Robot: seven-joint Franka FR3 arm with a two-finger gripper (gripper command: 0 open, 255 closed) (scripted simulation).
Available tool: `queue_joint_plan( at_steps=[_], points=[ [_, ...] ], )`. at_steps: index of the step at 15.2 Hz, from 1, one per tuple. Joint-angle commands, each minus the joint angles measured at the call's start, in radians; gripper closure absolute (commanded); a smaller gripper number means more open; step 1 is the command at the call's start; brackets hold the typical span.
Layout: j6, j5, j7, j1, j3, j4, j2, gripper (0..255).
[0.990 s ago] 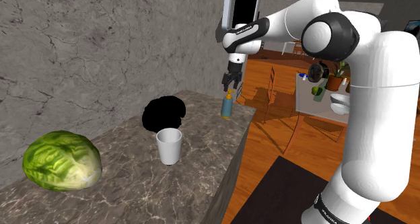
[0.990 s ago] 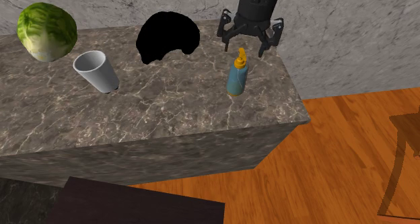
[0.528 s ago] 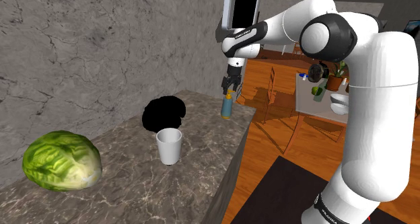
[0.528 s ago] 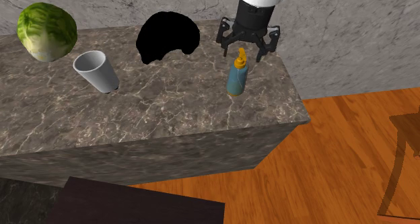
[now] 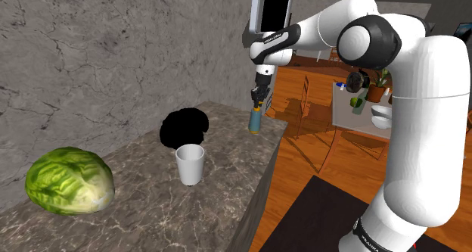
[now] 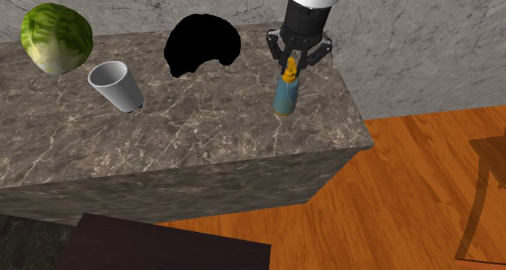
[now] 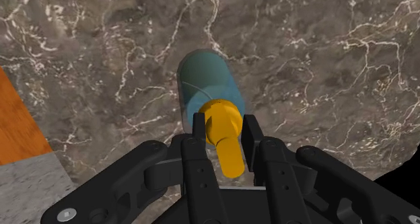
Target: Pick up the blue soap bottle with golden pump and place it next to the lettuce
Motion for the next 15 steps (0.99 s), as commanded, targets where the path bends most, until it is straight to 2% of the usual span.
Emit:
queue_joint_plan(
  at_steps=[1, 5, 15],
  points=[
    [0.000, 0.000, 0.000, 0.000, 0.000, -0.001, 0.000, 255],
    [0.000, 0.000, 0.000, 0.000, 0.000, 0.000, 0.001, 255],
    [-0.120, -0.015, 0.016, 0.000, -0.006, 0.089, -0.032, 255]
  ],
)
